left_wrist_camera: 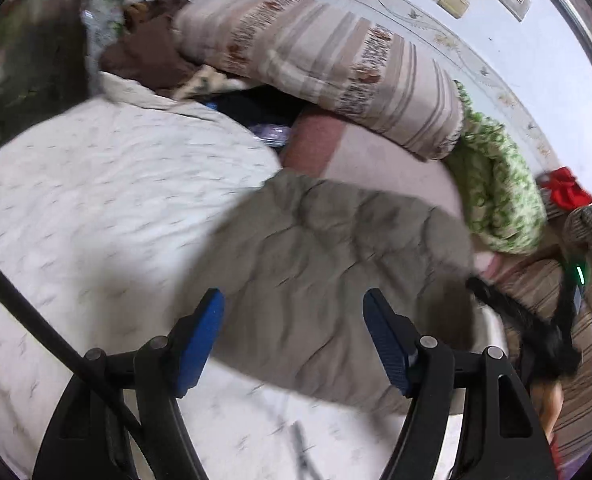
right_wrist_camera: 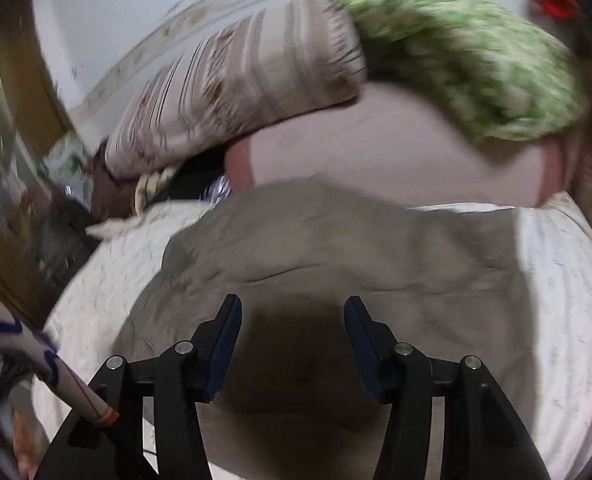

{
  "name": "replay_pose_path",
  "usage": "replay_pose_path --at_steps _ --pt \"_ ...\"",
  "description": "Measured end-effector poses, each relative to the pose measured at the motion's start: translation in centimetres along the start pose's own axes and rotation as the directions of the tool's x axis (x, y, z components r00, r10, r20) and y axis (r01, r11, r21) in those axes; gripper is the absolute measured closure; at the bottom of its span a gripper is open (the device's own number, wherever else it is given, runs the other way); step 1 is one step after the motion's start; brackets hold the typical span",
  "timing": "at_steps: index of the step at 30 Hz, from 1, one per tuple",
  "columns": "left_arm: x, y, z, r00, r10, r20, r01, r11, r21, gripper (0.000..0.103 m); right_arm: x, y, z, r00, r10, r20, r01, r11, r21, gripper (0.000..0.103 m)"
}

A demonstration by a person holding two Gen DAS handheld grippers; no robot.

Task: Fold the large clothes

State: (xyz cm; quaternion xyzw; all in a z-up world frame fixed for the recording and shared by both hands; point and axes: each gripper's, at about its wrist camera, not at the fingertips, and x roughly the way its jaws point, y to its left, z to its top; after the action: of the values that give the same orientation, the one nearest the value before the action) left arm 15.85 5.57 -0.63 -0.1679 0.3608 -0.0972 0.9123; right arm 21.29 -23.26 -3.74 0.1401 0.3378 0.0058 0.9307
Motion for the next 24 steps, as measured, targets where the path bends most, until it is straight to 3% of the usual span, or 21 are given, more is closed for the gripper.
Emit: replay_pose_path --at_steps 3,5,7,10,16,24 --pt "-0.8 1.1 -1.9 0.998 0.017 0.057 -0.018 1.0 0.016 0.032 4.7 1.6 0.5 0.992 -0.123 -0.005 0.123 0.991 -0.057 0.045" --pt "-1.2 1.9 -2.5 0.994 0.03 0.103 -0.033 0.999 0.025 0.032 8.0 0.9 1.0 0.985 -0.166 -0.048 0.164 0.986 -0.034 0.045" --pt "-1.3 2.2 -2.4 0.987 0.042 0.153 -0.051 0.997 0.058 0.032 11.5 -1.4 1.6 0.978 -0.179 -0.102 0.184 0.982 0.037 0.045" --pt "-1.2 2.9 -2.2 0.978 0.064 0.197 -0.08 0.994 0.076 0.032 14.2 -4.0 2.4 0.981 -0.159 -0.114 0.173 0.977 0.128 0.045" --pt "1.0 4.6 -1.9 0.99 0.058 0.129 -0.066 0.996 0.058 0.031 18.1 -6.9 3.6 0.977 -0.178 -0.117 0.197 0.964 0.177 0.045" --pt "2.8 4.0 -3.2 0.992 0.105 0.076 -0.111 0.99 0.083 0.031 16.7 -4.6 5.1 0.954 -0.247 -0.171 0.262 0.963 0.067 0.044"
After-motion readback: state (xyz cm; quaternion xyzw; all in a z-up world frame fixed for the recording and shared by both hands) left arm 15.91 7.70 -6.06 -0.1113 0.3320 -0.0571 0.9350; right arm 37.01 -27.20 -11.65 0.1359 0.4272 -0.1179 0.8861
